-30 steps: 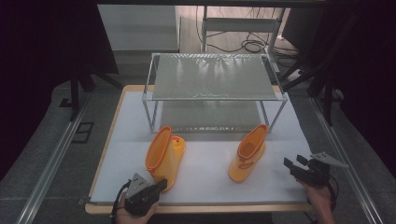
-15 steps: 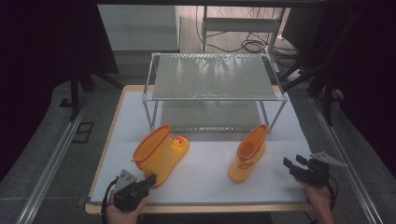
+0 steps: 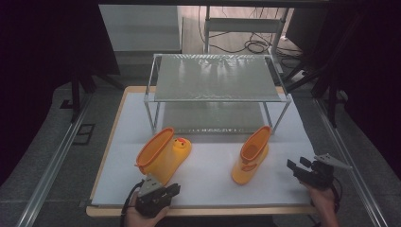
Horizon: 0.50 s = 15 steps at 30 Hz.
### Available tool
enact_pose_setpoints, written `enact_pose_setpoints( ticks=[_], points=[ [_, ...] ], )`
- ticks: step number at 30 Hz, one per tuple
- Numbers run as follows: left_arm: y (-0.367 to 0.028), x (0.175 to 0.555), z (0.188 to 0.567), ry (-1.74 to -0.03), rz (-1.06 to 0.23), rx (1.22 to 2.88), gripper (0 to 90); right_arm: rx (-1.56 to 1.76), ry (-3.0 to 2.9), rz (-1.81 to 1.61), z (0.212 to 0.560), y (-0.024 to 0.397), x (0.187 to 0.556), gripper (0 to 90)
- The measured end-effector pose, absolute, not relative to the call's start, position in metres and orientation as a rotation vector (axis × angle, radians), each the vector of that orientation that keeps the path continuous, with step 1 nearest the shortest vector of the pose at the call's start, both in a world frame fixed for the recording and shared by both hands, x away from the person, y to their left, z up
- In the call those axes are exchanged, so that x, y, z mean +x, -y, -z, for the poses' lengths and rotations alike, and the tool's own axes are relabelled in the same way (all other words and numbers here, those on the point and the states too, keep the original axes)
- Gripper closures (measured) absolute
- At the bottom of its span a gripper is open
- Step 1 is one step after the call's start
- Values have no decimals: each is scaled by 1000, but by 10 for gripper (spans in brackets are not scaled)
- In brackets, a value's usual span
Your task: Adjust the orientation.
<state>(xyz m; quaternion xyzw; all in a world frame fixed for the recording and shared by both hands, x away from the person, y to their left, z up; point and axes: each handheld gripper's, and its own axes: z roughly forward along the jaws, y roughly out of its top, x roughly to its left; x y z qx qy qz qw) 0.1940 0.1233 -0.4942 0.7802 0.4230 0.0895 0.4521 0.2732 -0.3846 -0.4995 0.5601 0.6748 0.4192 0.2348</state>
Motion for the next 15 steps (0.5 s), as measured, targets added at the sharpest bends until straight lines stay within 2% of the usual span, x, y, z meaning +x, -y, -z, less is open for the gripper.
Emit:
enact_pose_setpoints(
  ticks=[6,15],
  points=[
    [-96,215,494,-1005,-121,2084,728,1531,-1853,-1158,500,386,273,378],
    [-83,235,491,-981,-20,2150,627,1536,-1849,-1154,501,388,272,378]
  ],
)
